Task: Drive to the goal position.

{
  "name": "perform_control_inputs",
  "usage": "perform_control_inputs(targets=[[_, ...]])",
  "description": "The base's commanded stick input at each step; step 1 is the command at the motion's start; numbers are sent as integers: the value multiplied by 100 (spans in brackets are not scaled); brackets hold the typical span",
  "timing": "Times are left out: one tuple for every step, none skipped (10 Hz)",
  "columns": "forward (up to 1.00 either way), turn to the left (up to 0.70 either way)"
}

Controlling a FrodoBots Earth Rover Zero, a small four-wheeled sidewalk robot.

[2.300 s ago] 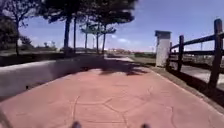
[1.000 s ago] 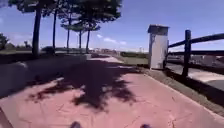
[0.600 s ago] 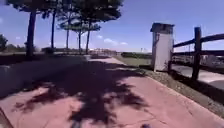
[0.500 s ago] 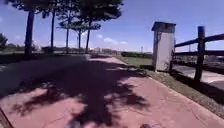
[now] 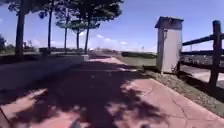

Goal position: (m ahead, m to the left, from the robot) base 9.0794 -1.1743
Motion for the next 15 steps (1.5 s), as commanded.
perform_control_inputs(targets=[[100,0],[100,0],[100,0],[100,0],[100,0],[100,0],[100,0],[100,0],[100,0],[100,0],[100,0],[100,0],[100,0],[100,0],[100,0]])
